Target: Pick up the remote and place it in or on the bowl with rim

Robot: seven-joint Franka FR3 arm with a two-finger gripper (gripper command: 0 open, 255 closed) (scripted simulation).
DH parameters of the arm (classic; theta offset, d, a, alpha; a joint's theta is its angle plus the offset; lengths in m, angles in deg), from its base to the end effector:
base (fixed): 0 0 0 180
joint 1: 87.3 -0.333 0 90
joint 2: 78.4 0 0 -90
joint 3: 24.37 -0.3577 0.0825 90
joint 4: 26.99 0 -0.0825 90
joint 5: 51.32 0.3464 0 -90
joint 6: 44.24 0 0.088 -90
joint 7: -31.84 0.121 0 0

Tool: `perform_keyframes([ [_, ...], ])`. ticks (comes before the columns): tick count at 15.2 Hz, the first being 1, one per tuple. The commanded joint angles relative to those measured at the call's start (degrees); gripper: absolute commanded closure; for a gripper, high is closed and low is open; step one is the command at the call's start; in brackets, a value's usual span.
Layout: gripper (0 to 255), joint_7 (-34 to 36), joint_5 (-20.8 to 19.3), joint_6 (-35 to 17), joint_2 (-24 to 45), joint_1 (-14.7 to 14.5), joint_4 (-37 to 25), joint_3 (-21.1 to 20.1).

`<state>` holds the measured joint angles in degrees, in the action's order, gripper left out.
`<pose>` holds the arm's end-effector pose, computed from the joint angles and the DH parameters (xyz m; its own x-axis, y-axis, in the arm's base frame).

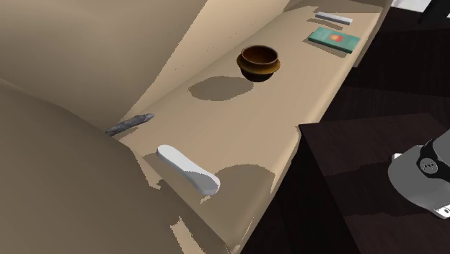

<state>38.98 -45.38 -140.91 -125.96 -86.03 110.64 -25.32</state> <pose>0.2397 0.0121 0.6077 0.9841 -0.1451 0.1021 -0.1344 -0.9854 -0.1048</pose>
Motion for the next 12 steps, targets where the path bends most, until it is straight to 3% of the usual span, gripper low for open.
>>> perform_keyframes([
  [1,0,0.0,0.0,0.0,0.0,0.0,0.0,0.0],
  [12,0,-3.33,4.09,-23.56,14.93,1.96,6.79,5.94],
])
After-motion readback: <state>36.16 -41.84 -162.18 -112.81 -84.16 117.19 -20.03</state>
